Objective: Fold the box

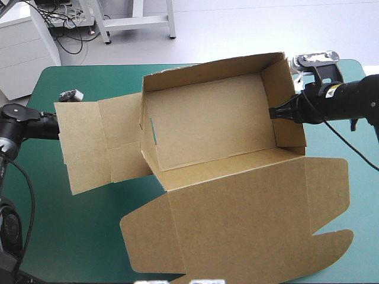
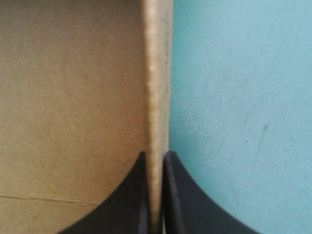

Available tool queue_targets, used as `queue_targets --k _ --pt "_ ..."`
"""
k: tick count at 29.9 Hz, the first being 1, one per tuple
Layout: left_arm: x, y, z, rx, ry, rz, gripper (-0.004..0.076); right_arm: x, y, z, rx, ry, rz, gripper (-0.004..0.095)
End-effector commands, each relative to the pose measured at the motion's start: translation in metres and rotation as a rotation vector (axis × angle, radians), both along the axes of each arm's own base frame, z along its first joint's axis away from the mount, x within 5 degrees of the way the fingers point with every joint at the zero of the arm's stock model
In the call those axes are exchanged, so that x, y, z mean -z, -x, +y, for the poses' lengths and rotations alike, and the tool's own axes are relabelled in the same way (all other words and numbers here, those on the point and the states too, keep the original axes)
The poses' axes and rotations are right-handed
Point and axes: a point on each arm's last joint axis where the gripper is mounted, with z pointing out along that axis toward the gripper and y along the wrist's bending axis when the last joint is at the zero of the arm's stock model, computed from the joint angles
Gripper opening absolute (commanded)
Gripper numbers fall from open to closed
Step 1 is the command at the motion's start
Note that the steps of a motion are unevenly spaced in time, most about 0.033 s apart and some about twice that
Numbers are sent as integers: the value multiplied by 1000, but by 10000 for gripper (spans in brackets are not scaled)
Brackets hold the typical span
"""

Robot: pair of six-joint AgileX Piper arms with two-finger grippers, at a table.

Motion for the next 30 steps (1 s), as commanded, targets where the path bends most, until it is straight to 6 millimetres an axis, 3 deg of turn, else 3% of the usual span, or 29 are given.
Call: queue_targets --k 1,15,21,30 --pt "-28 11 -25 107 106 -45 496 -19 1 1 18 -73 -129 -22" --pt "-61 28 -57 160 244 -132 495 -2 -35 3 62 -57 -139 -22" --pt "-76 40 -78 228 283 -181 494 3 -42 2 72 -31 -138 -22" --pt "-109 57 -82 238 298 -280 494 5 -43 -6 127 42 -135 -22"
